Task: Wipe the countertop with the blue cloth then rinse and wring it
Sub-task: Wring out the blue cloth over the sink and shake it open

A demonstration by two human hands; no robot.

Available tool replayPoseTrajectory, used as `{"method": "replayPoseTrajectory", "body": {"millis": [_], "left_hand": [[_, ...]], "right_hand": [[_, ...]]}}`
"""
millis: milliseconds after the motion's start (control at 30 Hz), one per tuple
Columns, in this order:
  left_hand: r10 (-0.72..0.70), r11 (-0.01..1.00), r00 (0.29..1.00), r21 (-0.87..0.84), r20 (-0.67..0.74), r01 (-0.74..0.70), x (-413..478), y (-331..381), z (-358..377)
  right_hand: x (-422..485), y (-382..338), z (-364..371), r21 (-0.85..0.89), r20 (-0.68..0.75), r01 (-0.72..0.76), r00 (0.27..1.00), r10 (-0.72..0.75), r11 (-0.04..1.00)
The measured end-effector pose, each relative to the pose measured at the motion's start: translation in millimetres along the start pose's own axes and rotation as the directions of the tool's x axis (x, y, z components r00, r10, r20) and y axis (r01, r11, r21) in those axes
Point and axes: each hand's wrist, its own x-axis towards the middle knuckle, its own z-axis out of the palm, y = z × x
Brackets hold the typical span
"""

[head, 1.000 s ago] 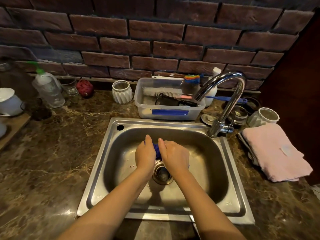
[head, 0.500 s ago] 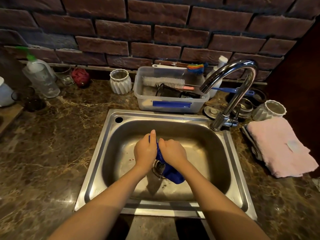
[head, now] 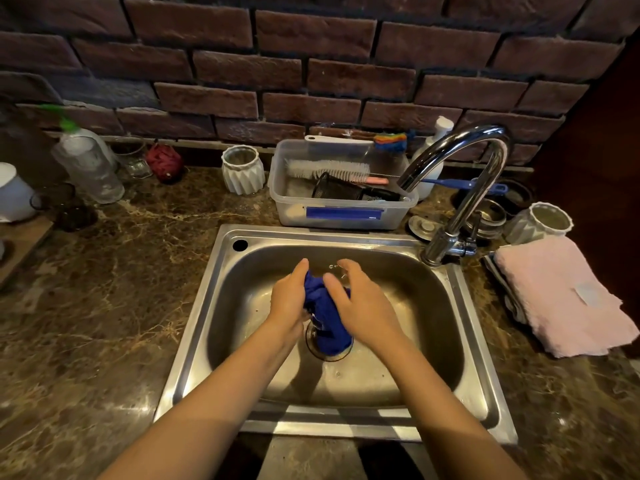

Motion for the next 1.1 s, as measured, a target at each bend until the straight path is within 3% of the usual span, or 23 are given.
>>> {"method": "replayPoseTrajectory", "body": {"millis": [133,267,367,433,567,700,867,1100], "left_hand": [[-0.105,0.984,0.993,-0.138,0.046,0.11,-12,10,12],[-0.177,0.965,0.981,-0.181,0.076,0.188,-27,16,22],[-0.109,0.99,0.994,-0.095,-0.006,0.108,-37,22,27],[0.052,0.998,0.992,0.028,-0.116,-0.049,-34,24,29],[0.397,0.902,0.894,0.271,-0.207,-0.337,-26,20,24],[0.549,0.804,0.816,0.384,-0.183,-0.455,-23,16,21],[0.57,0.776,0.815,0.39,-0.099,-0.496,-12,15,18],[0.485,0.85,0.874,0.256,-0.037,-0.461,-8,18,18]], "right_hand": [[-31,-2,17,-0.206,-0.166,0.231,0.949,-0.267,0.951],[-20,2,22,-0.034,-0.314,0.233,0.921,-0.232,0.972],[-12,-2,19,-0.069,-0.443,0.273,0.853,-0.274,0.96],[-7,-7,14,-0.166,-0.472,0.271,0.823,-0.317,0.948],[1,-18,8,-0.23,-0.411,0.177,0.874,-0.26,0.957],[12,-20,8,-0.194,-0.243,0.028,0.967,-0.076,0.981],[23,-18,4,-0.08,-0.067,-0.026,0.998,0.021,0.996],[24,-15,8,0.307,0.003,-0.163,0.985,0.17,0.938]]}}
